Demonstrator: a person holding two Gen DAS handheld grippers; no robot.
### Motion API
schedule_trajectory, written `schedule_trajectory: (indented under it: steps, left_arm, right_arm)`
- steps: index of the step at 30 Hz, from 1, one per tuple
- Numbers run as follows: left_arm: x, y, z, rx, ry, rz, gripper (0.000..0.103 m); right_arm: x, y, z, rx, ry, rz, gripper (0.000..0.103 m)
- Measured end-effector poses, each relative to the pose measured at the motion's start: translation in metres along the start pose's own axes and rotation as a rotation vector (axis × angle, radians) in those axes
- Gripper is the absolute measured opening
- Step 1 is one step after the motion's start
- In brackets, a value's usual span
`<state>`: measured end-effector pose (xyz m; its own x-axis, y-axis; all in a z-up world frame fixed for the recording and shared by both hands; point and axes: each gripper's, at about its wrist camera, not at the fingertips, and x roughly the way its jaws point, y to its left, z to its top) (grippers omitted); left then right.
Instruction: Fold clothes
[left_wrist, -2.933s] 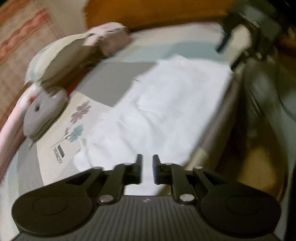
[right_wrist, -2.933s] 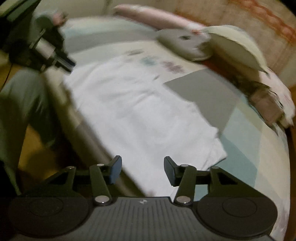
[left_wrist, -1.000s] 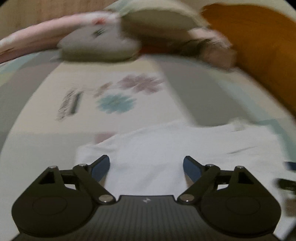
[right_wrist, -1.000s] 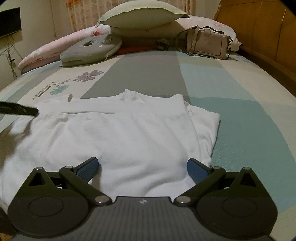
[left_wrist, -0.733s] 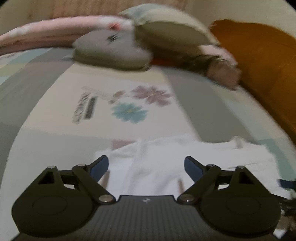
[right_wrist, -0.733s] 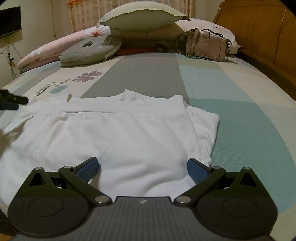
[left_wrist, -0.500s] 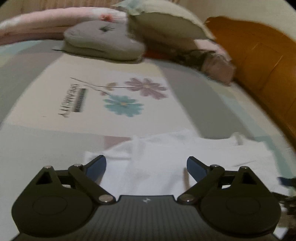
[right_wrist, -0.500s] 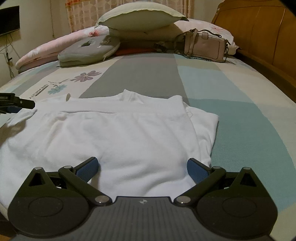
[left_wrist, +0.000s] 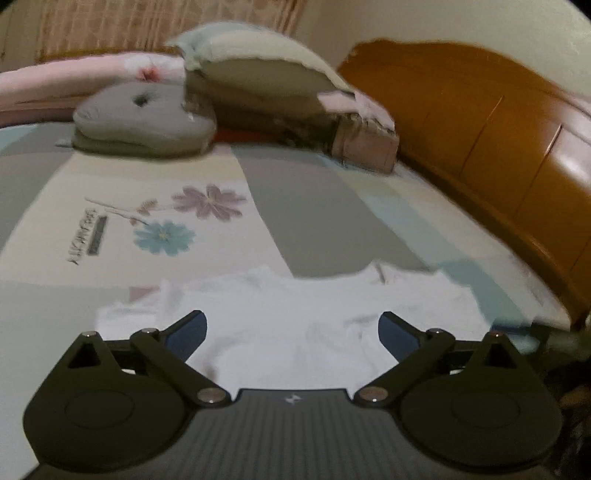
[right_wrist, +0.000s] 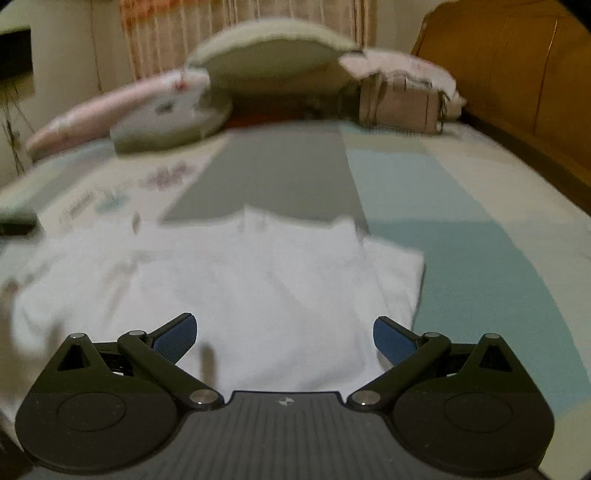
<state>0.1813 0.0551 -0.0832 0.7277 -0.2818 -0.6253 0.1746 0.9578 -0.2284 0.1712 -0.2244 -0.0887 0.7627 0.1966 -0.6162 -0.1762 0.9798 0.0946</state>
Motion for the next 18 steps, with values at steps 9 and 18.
schedule_trajectory:
  steps: [9,18]
  left_arm:
    - [0.011,0.019,-0.006,-0.086,0.043,0.085,0.099]
    - [0.002,0.009,-0.004,-0.067,0.028,0.022,0.1]
  right_arm:
    - [0.048,-0.014,0.014,0.028,0.1,0.02,0.103]
    - [0.053,-0.018,0.023,0.077,0.1,0.059,0.103]
